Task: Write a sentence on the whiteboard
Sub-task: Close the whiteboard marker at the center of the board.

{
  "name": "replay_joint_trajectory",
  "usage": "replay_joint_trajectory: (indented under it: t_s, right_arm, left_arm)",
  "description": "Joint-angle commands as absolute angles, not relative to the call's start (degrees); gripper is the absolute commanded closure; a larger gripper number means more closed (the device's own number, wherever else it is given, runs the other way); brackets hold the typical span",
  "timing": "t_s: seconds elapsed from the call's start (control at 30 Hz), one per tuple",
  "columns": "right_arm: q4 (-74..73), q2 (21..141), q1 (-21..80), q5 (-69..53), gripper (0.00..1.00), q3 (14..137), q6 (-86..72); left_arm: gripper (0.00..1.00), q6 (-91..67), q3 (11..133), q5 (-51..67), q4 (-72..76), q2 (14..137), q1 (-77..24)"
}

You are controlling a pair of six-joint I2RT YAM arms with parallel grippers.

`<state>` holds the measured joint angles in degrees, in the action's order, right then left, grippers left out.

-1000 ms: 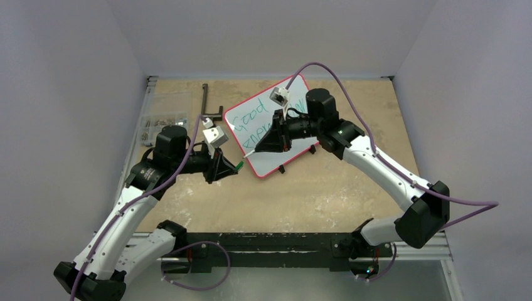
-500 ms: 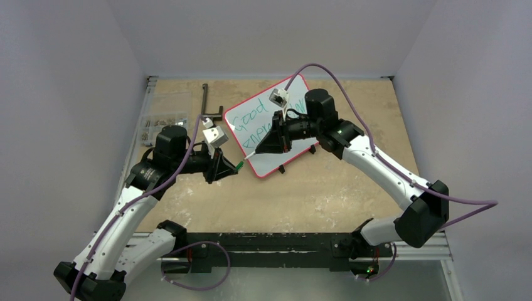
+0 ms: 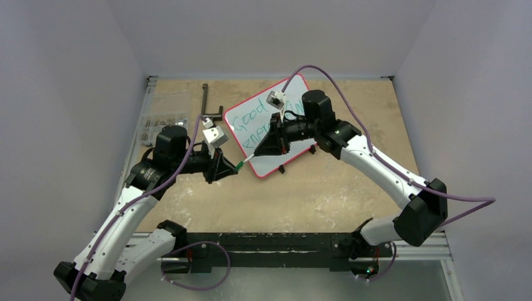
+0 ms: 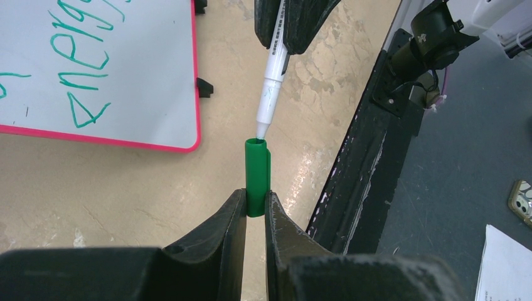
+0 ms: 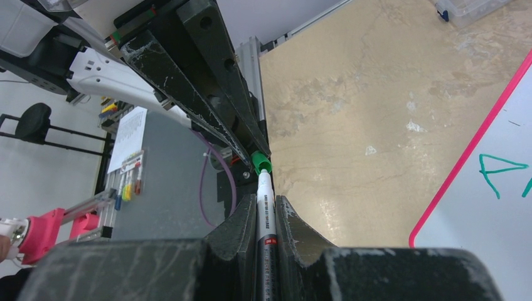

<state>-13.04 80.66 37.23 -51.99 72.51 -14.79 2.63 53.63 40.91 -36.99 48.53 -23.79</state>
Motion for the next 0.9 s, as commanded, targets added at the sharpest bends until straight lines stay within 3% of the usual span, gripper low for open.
replay_joint_trajectory:
  t_s: [0.0,0.87]
  right_arm:
    - [-13.2,80.0,37.6,-51.9,1.0,73.9,-13.8]
    - [-14.0,78.6,37.6,-50.1,1.0,74.8,-13.8]
  left_arm:
    - [1.0,3.1,53.9,41.2,-35.2,48.4,-24.1]
    - [1.0,2.8,53.9,39.2,-36.2,49.7,-24.1]
